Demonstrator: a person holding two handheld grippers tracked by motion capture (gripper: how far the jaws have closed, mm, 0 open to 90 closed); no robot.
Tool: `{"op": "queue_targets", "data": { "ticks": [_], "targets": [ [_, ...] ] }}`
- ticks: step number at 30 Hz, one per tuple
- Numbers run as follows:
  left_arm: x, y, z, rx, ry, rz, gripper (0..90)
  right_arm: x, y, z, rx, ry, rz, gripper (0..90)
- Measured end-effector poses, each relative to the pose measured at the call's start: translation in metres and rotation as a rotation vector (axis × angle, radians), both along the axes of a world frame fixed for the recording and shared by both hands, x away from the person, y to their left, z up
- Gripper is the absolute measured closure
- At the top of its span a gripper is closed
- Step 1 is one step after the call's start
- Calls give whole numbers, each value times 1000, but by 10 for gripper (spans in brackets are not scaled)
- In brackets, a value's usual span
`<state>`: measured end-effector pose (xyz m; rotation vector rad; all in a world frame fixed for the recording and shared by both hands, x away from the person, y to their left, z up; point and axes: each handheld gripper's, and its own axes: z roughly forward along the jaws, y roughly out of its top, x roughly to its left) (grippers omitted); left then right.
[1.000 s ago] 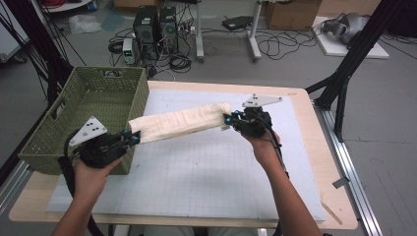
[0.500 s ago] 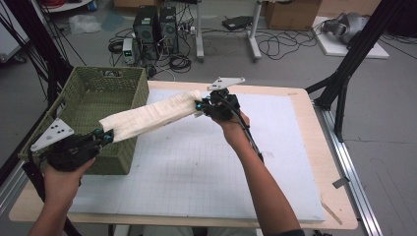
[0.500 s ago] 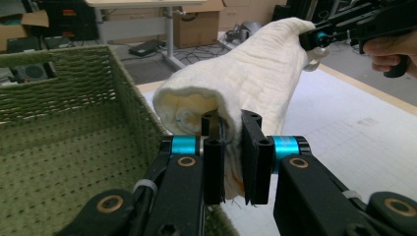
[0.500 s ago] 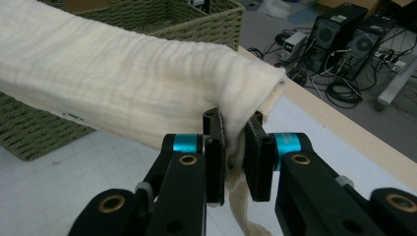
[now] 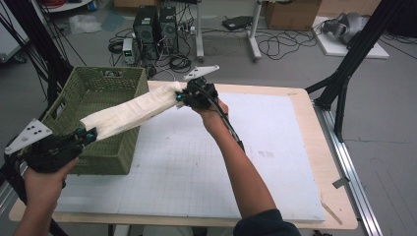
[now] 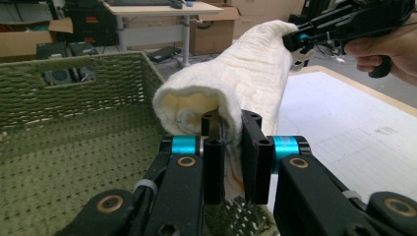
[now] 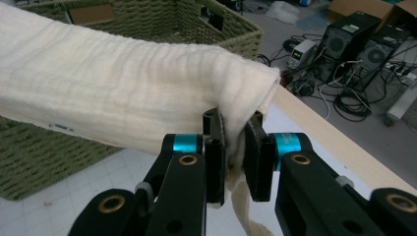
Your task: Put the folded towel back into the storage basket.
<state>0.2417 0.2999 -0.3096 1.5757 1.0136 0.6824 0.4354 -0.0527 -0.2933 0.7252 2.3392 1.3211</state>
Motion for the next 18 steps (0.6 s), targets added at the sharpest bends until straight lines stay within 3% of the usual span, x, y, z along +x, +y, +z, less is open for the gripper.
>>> {"op": "queue_targets", "data": {
  "ticks": [18],
  "targets": [
    [-7, 38, -3, -2, -3, 86, 809, 26, 74, 14, -19, -33, 63, 811]
  ]
}}
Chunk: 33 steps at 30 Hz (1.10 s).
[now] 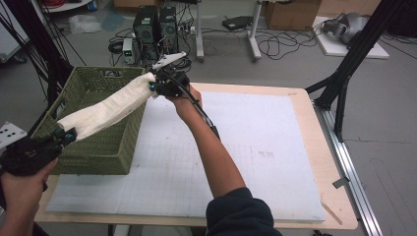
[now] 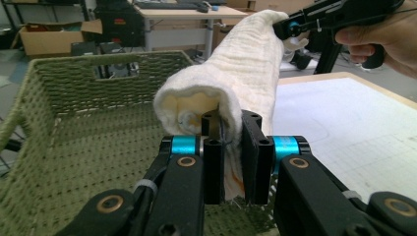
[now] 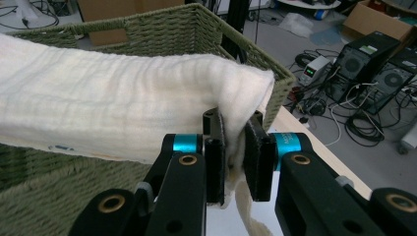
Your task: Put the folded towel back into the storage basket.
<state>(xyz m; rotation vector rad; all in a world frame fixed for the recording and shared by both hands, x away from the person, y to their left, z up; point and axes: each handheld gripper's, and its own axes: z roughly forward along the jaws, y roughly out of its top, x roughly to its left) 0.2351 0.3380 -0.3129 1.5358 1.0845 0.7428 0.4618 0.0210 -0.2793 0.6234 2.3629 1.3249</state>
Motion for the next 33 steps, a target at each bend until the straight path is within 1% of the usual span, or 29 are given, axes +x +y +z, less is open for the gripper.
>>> {"op": "queue_targets", "data": {
  "ticks": [4, 7, 11, 13, 17, 25, 27, 28, 29, 30, 31, 32, 33],
  "targets": [
    [1, 8, -2, -5, 5, 28, 809, 7, 14, -1, -7, 8, 7, 811],
    [1, 14, -3, 5, 14, 48, 808, 11, 27, -1, -10, 3, 21, 811],
    [2, 23, -4, 21, 19, 85, 808, 16, 45, -4, -26, 10, 29, 810],
    [2, 28, -3, 25, 19, 100, 808, 19, 55, -5, -26, 8, 35, 811],
    [3, 38, -5, 26, 32, 128, 808, 22, 72, -8, -36, 8, 46, 810],
    [3, 53, -14, 19, 56, 167, 803, 27, 93, -16, -36, 17, 65, 809],
    [5, 56, -15, 20, 71, 168, 794, 27, 97, -18, -31, 16, 65, 807],
    [6, 57, -16, 22, 82, 169, 780, 27, 99, -19, -32, 18, 66, 802],
    [7, 58, -16, 21, 93, 170, 748, 27, 101, -22, -39, 18, 62, 786],
    [8, 59, -16, 16, 108, 176, 676, 28, 103, -24, -45, 18, 55, 740],
    [9, 61, -16, 9, 116, 186, 587, 29, 104, -27, -50, 22, 47, 650],
    [9, 62, -17, 6, 113, 194, 503, 29, 106, -29, -55, 23, 30, 569],
    [7, 63, -16, 12, 104, 212, 430, 29, 106, -30, -55, 25, 24, 545]
  ]
}}
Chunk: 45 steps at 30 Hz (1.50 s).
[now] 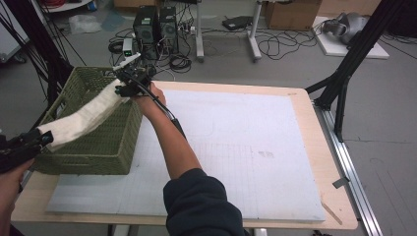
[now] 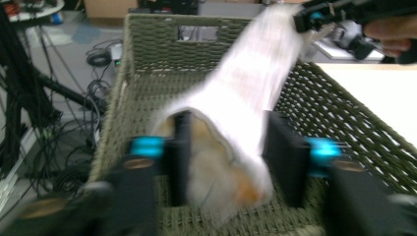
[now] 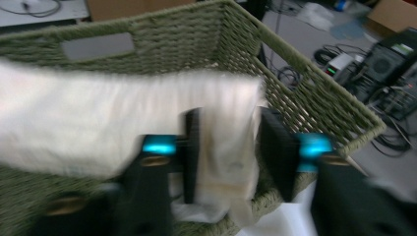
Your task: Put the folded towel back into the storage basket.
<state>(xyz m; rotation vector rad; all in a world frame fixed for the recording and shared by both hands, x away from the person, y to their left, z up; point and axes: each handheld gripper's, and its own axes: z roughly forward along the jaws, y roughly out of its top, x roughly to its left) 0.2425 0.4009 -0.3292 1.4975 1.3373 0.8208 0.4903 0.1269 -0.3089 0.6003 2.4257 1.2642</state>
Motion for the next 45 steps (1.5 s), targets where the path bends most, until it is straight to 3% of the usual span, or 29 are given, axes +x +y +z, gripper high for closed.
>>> {"op": "queue_targets", "data": {
  "ticks": [3, 10, 17, 21, 28, 30, 36, 38, 40, 45],
  "targets": [
    [-5, 1, 4, -2, -36, 18, 328, -2, -3, 3, -1, -7, 17, 531],
    [-10, -16, 11, -6, -80, -56, 306, -8, -26, 15, 31, 2, 48, 479],
    [-3, -40, 4, -75, -54, -151, 252, -18, -71, 11, 71, 68, 73, 346],
    [1, -55, 3, -71, -62, -201, 226, -26, -103, 2, 85, 93, 48, 289],
    [10, -82, 3, -70, -69, -271, 225, -40, -158, -2, 100, 81, -3, 210],
    [13, -91, 3, -72, -73, -293, 226, -44, -172, -1, 90, 84, -17, 147],
    [20, -122, 1, -71, -79, -360, 226, -62, -224, -9, 87, 69, -78, 141],
    [23, -133, -1, -69, -82, -385, 226, -66, -241, -12, 59, 98, -103, 118],
    [26, -144, -2, -74, -81, -410, 226, -74, -259, -14, 73, 75, -124, 118],
    [33, -168, -4, -77, -83, -473, 226, -94, -301, -20, 104, 70, -177, 119]
  ]
}}
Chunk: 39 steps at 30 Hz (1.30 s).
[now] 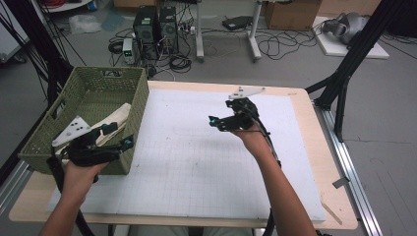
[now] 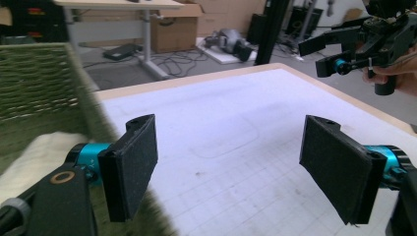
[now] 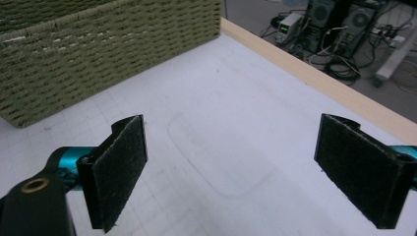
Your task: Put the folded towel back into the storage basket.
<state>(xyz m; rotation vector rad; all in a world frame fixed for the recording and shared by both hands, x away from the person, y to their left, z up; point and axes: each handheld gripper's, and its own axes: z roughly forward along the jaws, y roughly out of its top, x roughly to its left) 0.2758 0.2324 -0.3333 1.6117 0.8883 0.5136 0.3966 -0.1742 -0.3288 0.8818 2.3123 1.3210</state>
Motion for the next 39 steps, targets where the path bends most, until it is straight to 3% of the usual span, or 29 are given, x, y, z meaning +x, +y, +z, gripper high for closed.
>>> {"op": "queue_targets", "data": {
  "ticks": [6, 11, 15, 18, 23, 30, 39],
  "targets": [
    [8, -28, -6, -10, -4, -79, 223, -27, -46, -10, -24, -27, -68, 118],
    [13, -50, -12, -15, -4, -127, 223, -48, -81, -19, 3, -34, -134, 116],
    [18, -68, -20, -11, -11, -163, 223, -67, -101, -33, -13, -41, -168, 114],
    [21, -79, -29, -2, -26, -178, 218, -85, -116, -45, -25, -41, -215, 114],
    [23, -92, -45, 21, 0, -180, 218, -102, -136, -62, -32, -38, -268, 114],
    [19, -98, -61, 39, 20, -170, 220, -113, -151, -77, -20, -22, -301, 114],
    [13, -100, -70, 55, 28, -174, 222, -114, -146, -77, -25, -24, -292, 114]
  ]
}}
